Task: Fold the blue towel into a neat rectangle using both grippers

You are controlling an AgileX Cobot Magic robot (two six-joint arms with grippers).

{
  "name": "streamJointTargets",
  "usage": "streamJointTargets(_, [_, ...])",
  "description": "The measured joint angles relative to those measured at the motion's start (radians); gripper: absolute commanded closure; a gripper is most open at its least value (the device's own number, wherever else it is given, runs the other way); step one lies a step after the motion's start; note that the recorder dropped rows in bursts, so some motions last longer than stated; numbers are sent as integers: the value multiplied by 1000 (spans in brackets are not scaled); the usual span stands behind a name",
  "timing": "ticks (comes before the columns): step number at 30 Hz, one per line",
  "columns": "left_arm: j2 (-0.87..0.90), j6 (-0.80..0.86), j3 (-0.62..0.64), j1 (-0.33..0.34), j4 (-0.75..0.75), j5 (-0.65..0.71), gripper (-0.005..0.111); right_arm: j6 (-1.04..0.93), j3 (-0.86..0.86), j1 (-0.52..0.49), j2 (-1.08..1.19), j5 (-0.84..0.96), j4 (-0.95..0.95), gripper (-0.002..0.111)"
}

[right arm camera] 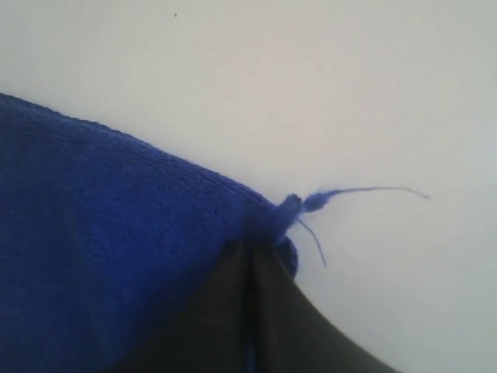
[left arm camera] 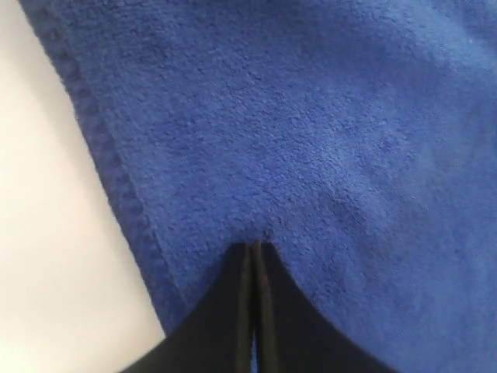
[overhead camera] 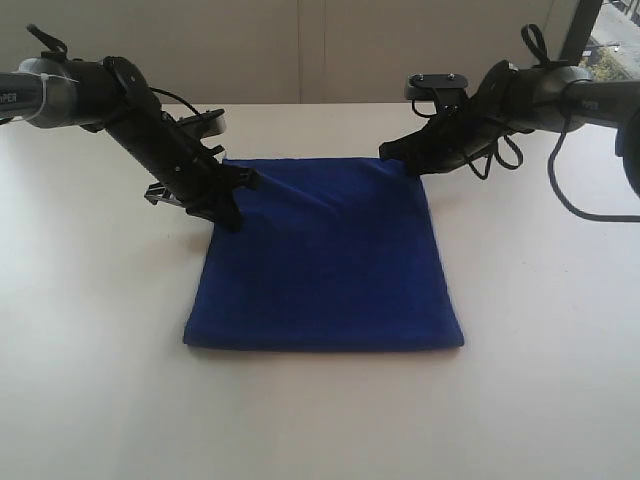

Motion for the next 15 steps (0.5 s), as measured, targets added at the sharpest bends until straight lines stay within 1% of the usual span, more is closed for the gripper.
streamJointTargets(8, [0,0,0,0,0,-4,107,24,0,-4,-24,-2,-70,108])
streamJointTargets(15, [0,2,0,0,0,-4,107,33,0,-15,-35,22,-80,108])
